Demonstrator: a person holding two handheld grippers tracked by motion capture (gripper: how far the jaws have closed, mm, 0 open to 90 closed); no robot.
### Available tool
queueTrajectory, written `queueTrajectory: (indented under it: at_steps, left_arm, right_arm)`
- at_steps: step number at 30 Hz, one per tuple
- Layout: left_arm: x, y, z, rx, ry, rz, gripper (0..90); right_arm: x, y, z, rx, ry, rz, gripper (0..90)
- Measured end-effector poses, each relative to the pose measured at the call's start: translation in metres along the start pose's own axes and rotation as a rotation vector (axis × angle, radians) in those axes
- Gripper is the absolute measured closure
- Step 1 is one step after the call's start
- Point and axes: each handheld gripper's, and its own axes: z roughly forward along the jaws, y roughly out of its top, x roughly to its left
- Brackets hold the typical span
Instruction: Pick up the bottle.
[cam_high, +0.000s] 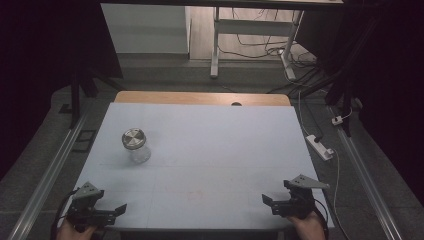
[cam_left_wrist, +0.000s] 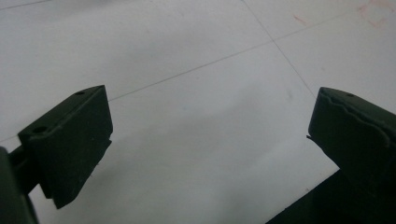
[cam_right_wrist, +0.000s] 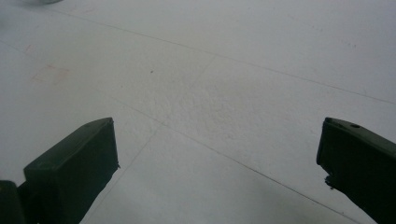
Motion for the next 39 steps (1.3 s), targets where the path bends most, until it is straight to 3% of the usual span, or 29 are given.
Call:
queueTrajectory:
  at_steps: [3,9,15,33,39]
  left_arm:
    - [-0.0024,0.0007,0.0015,0.015,0.003,0.025,0.7]
    - [-0.0036,0.0014,0.0027,0.026,-0.008,0.042,0.8]
    - [-0.0055,0.0023,0.0048,0.048,-0.017,0.065,1.3]
    - [-0.0004,0.0022,0.0022,0.017,-0.051,0.036,0.0]
    - [-0.0009,0.0053,0.0030,0.010,-0.047,0.051,0.0]
  right_arm:
    - [-0.0017,-0.0001,0.0001,0.028,-0.026,-0.034,0.0]
    - [-0.0057,0.0001,0.0016,0.041,-0.010,-0.017,0.0]
    - [-0.0037,0.0002,0.0025,0.050,-0.012,-0.037,0.0]
    - [-0.0041,-0.0002,0.0015,0.037,-0.008,-0.032,0.0]
    - [-0.0043,-0.0003,0.0014,0.037,-0.011,-0.026,0.0]
